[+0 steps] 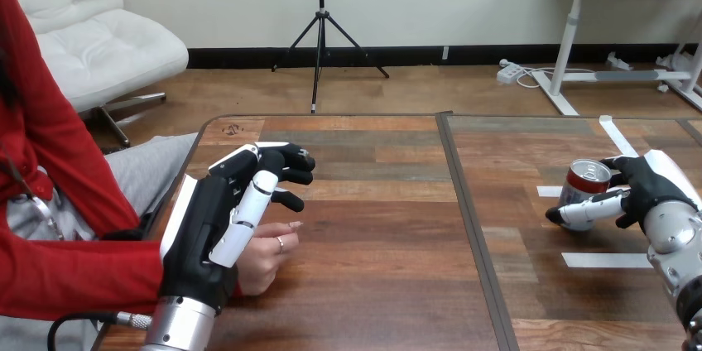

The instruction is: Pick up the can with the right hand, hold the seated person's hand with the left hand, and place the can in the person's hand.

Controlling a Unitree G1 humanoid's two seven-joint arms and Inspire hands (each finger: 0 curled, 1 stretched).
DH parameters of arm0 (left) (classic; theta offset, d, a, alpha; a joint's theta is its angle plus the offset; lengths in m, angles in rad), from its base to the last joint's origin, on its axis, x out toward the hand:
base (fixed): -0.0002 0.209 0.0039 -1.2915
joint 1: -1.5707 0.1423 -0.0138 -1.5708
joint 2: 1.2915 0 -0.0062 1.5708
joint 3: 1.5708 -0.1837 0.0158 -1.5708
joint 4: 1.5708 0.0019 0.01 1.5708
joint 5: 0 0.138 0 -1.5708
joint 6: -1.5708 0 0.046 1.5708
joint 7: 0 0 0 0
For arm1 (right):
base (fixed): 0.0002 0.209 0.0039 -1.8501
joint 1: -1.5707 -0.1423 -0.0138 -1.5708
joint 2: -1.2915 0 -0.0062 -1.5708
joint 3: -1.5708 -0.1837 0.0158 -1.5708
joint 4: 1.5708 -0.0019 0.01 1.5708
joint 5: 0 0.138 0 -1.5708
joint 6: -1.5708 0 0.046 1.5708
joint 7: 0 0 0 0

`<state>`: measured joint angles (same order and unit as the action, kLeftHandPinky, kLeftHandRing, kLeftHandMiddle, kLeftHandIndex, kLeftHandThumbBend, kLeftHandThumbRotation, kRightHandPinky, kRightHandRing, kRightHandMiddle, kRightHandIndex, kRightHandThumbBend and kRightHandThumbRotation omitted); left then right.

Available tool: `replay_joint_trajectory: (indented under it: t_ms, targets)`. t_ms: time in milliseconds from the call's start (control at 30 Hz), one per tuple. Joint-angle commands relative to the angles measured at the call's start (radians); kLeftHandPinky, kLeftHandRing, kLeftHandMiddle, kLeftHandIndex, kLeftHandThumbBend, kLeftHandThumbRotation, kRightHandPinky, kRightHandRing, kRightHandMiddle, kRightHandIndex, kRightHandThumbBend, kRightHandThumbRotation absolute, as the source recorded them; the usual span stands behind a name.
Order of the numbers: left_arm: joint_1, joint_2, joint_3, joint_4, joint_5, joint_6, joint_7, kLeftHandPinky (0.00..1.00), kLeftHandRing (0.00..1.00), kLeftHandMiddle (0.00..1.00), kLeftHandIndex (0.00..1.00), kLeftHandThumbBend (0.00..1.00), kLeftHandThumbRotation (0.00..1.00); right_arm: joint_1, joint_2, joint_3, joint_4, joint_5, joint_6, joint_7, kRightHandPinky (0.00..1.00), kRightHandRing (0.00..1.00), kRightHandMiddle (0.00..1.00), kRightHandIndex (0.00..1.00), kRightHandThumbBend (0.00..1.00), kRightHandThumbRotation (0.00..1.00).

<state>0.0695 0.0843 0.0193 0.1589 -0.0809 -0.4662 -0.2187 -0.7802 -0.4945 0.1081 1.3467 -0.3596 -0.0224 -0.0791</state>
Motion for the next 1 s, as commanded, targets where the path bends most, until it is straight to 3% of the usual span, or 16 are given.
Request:
replay_joint_trajectory:
  t_ms: [0,400,967]
  targets:
    - [-0.048,0.014,0.008,-0.034,-0.001,-0.012,-0.001,0.48,0.63,0.63,0.57,0.43,0.77,-0.016,0.02,0.006,-0.004,-0.007,-0.034,-0.031,0.63,0.73,0.78,0.76,1.0,0.06]
    - [-0.048,0.017,0.009,-0.032,0.02,-0.023,0.013,0.48,0.62,0.61,0.56,0.4,0.78,0.007,0.032,-0.018,-0.003,0.016,-0.088,-0.067,0.58,0.65,0.69,0.67,0.95,0.0]
    - [-0.046,0.017,0.013,-0.034,0.016,-0.028,0.016,0.47,0.6,0.6,0.54,0.38,0.78,0.008,0.052,-0.032,0.0,0.029,-0.075,-0.085,0.54,0.58,0.61,0.61,0.87,0.0]
